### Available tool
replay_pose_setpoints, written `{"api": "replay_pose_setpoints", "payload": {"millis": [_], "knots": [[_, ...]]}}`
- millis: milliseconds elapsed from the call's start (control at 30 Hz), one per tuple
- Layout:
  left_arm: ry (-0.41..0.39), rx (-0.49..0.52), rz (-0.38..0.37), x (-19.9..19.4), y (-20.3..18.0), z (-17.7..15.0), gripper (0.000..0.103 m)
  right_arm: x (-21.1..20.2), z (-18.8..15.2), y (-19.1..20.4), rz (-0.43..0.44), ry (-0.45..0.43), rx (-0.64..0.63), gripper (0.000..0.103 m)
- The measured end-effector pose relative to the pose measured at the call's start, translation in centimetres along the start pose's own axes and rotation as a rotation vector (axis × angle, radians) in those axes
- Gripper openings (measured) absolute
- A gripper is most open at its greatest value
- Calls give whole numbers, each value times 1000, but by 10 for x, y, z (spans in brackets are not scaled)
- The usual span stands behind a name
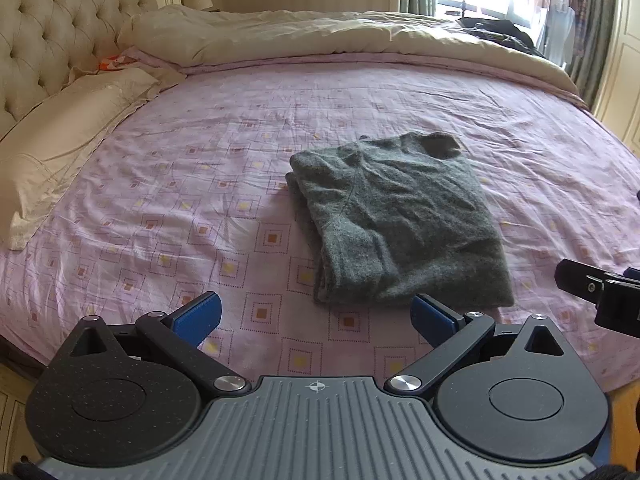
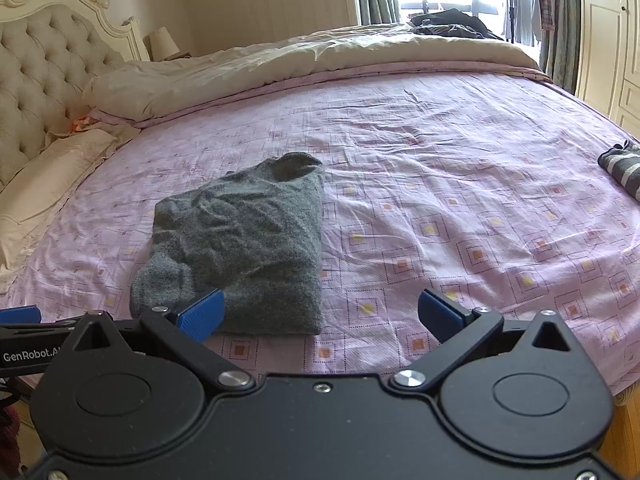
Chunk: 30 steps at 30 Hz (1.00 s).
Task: Fold small clothes
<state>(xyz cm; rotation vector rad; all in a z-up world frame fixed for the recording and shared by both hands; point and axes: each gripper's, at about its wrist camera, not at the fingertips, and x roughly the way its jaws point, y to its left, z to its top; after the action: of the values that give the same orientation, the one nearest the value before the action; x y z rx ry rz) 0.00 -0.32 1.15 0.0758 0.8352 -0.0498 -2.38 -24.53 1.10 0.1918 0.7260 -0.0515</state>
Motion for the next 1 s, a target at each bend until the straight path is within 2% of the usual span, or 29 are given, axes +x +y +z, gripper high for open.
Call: {"api": "replay_pose_setpoints", "payload": {"millis": [1000], "knots": [[24, -15, 3, 9, 6, 1, 103, 11, -5, 5, -4, 40, -5, 103]]}}
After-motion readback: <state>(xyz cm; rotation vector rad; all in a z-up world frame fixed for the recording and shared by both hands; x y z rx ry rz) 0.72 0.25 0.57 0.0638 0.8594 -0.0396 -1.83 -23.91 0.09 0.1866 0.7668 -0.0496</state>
